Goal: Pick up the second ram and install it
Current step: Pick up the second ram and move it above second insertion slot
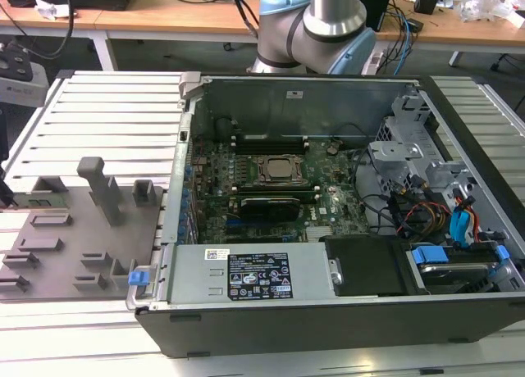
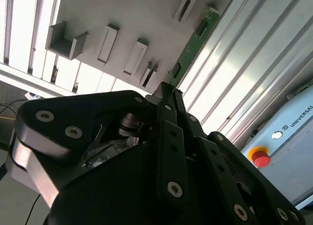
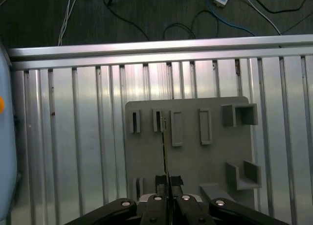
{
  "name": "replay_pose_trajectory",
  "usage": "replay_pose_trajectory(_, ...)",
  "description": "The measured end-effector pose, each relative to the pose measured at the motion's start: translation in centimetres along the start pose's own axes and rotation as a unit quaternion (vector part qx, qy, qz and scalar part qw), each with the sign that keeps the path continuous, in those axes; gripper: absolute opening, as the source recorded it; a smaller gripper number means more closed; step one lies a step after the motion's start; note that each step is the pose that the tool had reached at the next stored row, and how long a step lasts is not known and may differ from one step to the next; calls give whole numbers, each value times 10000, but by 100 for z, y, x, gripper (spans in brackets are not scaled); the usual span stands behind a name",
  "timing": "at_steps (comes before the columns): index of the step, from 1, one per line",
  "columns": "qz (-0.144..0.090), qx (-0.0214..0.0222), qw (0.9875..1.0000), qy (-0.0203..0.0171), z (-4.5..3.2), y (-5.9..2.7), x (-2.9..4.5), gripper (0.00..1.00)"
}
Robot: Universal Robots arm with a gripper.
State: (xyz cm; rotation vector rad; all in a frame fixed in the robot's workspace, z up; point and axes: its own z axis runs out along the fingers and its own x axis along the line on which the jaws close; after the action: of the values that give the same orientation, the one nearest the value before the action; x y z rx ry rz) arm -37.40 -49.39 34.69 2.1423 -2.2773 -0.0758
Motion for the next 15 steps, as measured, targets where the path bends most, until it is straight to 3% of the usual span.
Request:
replay_pose_trajectory(6, 0, 0, 10000, 0, -102, 4, -2, 13)
replay_pose_trajectory(15, 0, 0, 10000, 0, -352, 14, -8, 13)
